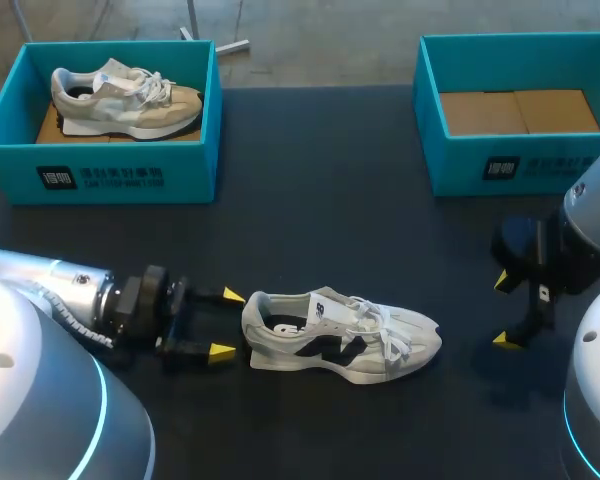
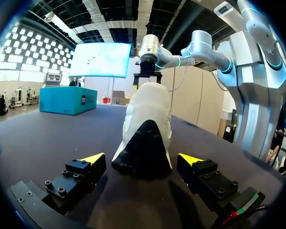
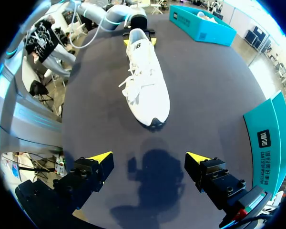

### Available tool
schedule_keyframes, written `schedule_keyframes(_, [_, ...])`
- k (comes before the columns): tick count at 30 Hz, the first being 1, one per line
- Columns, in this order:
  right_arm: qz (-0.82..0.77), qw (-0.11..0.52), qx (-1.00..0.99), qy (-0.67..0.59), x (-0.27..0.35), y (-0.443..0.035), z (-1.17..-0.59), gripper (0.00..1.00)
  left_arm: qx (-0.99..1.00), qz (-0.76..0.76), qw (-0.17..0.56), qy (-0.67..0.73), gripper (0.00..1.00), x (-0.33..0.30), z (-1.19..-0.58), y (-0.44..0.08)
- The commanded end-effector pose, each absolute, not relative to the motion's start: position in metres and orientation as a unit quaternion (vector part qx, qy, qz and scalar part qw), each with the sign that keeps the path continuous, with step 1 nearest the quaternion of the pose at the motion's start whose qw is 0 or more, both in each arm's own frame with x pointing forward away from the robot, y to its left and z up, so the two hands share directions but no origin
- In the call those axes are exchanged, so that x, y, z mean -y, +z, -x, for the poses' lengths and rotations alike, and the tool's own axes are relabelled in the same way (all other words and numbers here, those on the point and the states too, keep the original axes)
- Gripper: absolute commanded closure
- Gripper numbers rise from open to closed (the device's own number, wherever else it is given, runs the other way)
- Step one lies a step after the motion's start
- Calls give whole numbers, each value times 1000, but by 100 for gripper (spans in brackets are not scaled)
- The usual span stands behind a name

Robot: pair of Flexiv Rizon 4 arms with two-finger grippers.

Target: Take the shoe out of the shoebox, open the shoe tongue, remove and reinsert the insole, then place the shoe into the shoebox

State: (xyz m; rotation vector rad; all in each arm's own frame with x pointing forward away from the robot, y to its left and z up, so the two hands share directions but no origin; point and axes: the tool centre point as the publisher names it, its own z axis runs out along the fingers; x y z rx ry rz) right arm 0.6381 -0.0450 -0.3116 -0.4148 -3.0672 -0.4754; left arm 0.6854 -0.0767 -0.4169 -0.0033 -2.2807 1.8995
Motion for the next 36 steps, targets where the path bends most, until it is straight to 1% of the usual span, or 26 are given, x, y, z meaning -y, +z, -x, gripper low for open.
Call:
schedule_keyframes(1, [132, 3, 979, -153, 45, -312, -637, 0, 766, 1, 87, 637, 0, 83, -685, -417])
schedule_keyframes(36, [132, 3, 979, -153, 45, -312, -637, 0, 764, 22, 87, 639, 0, 114, -676, -416])
